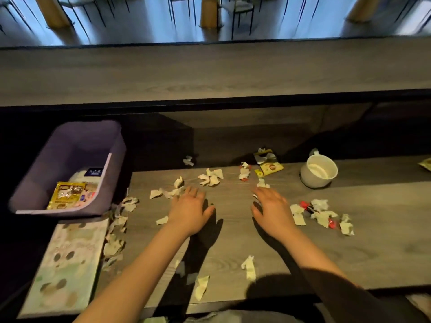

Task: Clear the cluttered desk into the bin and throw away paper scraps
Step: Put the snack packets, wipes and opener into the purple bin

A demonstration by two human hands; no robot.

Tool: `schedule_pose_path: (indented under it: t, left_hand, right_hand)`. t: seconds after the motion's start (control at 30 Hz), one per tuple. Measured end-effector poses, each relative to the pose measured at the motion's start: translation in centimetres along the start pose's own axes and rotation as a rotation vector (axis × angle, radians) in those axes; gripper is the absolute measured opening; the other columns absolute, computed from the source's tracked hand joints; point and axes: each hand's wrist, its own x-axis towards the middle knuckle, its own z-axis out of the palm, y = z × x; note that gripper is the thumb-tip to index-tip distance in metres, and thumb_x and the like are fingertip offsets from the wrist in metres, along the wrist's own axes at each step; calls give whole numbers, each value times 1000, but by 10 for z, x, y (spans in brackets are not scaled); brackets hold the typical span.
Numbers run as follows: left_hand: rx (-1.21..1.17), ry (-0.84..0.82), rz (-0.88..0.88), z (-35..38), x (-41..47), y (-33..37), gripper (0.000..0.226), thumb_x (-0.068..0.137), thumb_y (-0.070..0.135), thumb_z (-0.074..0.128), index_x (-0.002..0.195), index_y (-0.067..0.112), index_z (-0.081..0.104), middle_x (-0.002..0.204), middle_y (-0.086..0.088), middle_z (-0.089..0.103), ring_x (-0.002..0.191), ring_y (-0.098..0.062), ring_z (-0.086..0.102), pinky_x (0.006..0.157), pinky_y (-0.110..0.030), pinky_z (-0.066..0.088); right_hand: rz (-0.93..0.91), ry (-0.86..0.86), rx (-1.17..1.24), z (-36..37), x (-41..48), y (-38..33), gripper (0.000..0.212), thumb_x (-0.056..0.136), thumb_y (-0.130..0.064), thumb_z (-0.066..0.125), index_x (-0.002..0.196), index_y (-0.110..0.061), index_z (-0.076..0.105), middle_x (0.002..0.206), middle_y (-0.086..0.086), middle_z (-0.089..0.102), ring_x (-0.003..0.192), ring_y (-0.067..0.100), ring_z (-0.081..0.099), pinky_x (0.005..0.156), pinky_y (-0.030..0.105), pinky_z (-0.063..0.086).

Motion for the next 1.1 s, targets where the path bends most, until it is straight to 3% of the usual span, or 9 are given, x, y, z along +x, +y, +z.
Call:
schedule_pose_path:
  t: [0.17,0.4,0.6,0.77,0.87,0.97,1.1]
  left_hand:
    - [-71,-85,-12,32,20,53,60,94,45,40,145,19,24,155,-6,22,143,-25,19,116,-45,23]
    - [-177,-75,-50,58,32,99,61,93,39,46,145,19,22,155,-6,21,144,-25,17,115,-45,22]
    - [-185,-40,-58,63,37,119,58,93,37,47,145,21,25,156,-5,17,146,-25,5,118,-44,14]
    - [-165,-3,-59,63,39,126,57,92,39,47,143,21,28,156,-4,17,146,-25,5,117,-42,14]
    - [-181,6,-57,63,45,130,55,92,39,48,142,22,31,156,-3,18,146,-24,7,117,-43,14]
    - [-202,28,-50,63,51,134,54,92,39,48,141,22,34,154,-3,23,144,-23,12,117,-42,17]
    - [-279,83,-29,60,58,139,52,92,36,49,139,20,37,148,-3,33,139,-21,24,115,-37,25]
  right_hand:
    - [142,-59,-64,0,-5,77,50,88,-24,53,136,-19,43,133,5,53,122,26,47,97,35,38]
    - [236,-116,-228,3,7,146,43,83,-16,51,126,-15,49,125,9,51,118,28,45,92,37,41]
    - [254,-177,-203,8,32,161,33,82,-15,57,115,-12,56,120,10,52,116,28,47,94,35,42]
    - [241,-224,-195,8,44,162,22,85,-10,54,105,-12,62,110,10,62,104,28,57,81,33,47]
    - [252,-222,-163,7,49,161,23,84,-10,55,107,-13,57,109,11,62,102,28,58,80,35,47]
    - [232,-274,-172,6,52,161,16,88,-14,52,99,-12,63,106,10,65,99,28,60,77,33,47]
    - [157,-193,89,-7,60,149,11,92,-24,54,84,-19,61,91,6,66,88,24,60,69,32,45]
